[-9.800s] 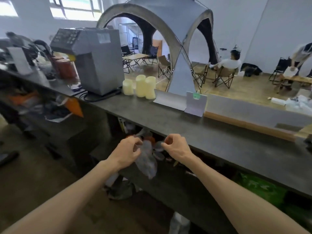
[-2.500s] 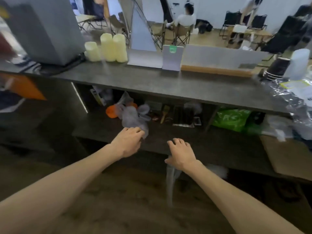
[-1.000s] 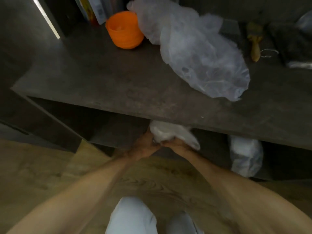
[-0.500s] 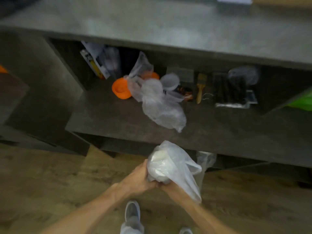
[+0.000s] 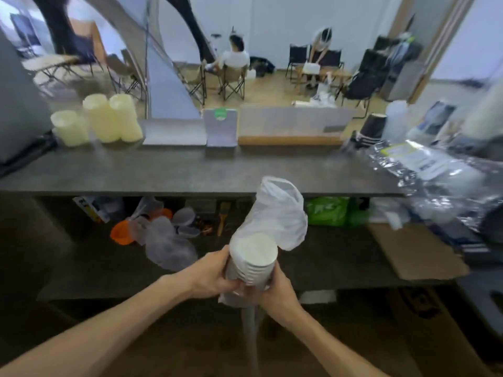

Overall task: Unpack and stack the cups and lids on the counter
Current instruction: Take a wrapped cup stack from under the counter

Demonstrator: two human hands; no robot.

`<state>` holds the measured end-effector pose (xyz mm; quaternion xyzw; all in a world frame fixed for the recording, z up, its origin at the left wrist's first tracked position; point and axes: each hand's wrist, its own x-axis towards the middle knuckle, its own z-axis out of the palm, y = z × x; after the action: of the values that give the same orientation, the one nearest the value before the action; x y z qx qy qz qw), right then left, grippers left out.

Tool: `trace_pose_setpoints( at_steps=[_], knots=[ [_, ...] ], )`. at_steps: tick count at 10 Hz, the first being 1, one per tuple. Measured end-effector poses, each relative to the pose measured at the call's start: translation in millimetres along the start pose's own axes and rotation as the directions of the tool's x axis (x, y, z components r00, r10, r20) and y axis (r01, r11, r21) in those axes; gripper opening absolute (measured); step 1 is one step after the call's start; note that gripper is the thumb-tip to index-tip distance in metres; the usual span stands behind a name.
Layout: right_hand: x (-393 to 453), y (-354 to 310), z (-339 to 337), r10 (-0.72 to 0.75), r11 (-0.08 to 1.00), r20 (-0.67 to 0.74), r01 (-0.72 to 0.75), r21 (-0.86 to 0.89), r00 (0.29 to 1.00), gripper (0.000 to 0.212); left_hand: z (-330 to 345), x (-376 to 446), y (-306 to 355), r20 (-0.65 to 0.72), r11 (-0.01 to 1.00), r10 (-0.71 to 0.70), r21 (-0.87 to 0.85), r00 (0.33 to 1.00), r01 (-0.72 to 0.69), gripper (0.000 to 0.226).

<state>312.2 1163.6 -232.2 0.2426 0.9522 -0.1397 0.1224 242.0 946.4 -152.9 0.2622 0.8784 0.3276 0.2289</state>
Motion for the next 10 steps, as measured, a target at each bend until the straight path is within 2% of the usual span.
trace_pose_setpoints(
  at_steps=[1, 2, 3, 4, 5, 6, 7, 8, 9, 10],
  knots=[
    [-24, 16, -101, -0.405, 0.675, 0.086, 0.234, 0.7, 0.91, 0.072, -19, 38, 67, -0.045, 0.99, 0.06, 0.134, 0.997, -0.054, 0.079],
    [13, 34, -169, -0.332, 0.594, -0.162, 0.34, 0.729, 0.929, 0.083, -34, 80, 127, -0.075, 0.978, 0.116, 0.181, 0.99, -0.101, 0.067],
    [61, 59, -212, -0.306, 0.634, -0.28, 0.414, 0.653, 0.91, 0.091, -42, 123, 181, -0.143, 0.97, 0.202, 0.168, 0.969, -0.177, 0.055],
    [112, 80, -260, -0.298, 0.629, -0.361, 0.466, 0.622, 0.884, 0.086, -52, 175, 222, -0.198, 0.966, 0.238, 0.153, 0.951, -0.209, 0.045],
    [154, 91, -304, -0.292, 0.649, -0.405, 0.491, 0.581, 0.866, 0.068, -63, 234, 248, -0.263, 0.963, 0.259, 0.139, 0.929, -0.229, 0.042],
    [202, 95, -335, -0.29, 0.675, -0.437, 0.506, 0.538, 0.852, 0.063, -69, 295, 266, -0.317, 0.971, 0.238, 0.105, 0.918, -0.216, 0.039],
    [246, 98, -348, -0.285, 0.682, -0.472, 0.522, 0.512, 0.834, 0.074, -68, 345, 277, -0.355, 0.977, 0.214, 0.096, 0.91, -0.193, 0.035],
    [284, 102, -352, -0.283, 0.692, -0.457, 0.509, 0.512, 0.843, 0.055, -66, 387, 277, -0.381, 0.99, 0.138, 0.064, 0.914, -0.122, 0.036],
    [317, 108, -352, -0.293, 0.695, -0.457, 0.515, 0.502, 0.84, 0.049, -61, 418, 273, -0.373, 0.996, 0.088, 0.023, 0.924, -0.086, 0.043],
    [343, 110, -343, -0.297, 0.681, -0.392, 0.481, 0.552, 0.871, 0.072, -53, 432, 267, -0.356, 0.998, 0.06, 0.052, 0.933, -0.044, 0.05]
  ],
)
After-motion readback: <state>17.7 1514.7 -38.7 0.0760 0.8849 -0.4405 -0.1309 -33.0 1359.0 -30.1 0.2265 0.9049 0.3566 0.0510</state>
